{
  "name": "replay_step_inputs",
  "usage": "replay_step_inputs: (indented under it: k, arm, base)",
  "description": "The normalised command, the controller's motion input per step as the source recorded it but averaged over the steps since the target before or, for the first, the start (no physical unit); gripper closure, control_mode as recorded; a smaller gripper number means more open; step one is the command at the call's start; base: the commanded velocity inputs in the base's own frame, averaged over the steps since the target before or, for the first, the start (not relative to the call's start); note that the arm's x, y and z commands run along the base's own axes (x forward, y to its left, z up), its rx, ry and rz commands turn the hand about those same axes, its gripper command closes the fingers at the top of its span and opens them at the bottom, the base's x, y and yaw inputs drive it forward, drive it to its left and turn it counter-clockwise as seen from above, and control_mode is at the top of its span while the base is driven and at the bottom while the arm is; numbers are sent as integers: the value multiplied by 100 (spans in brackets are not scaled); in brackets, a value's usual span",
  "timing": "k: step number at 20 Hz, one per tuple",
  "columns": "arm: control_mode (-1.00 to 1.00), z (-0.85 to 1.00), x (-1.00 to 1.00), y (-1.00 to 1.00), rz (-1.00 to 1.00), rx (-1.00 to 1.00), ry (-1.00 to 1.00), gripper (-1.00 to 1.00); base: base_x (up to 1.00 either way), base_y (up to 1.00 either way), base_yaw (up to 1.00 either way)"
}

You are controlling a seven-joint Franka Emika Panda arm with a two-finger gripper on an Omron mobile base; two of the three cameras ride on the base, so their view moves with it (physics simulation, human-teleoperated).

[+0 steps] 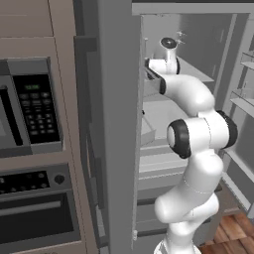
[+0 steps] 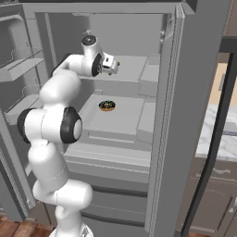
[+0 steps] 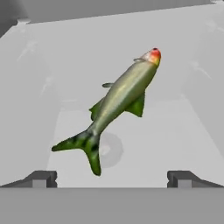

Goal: Take the fish from the fridge and place it on the digital scale on the counter by the fridge. Wait a few seconds for a reading, then move it to the plate on the dining counter.

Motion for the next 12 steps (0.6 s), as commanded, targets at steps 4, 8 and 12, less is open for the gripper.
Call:
replay_step_inputs:
  k: [4,8,12]
  arm:
    - [-100,8,26,3,-7,0,2,-100]
    - [-100,2,24,0,-4,0,5,-100]
    - [-100,-5,11,0,0,0,3,-100]
  base:
    - [0,0,0]
    - [0,0,0]
    - [0,0,0]
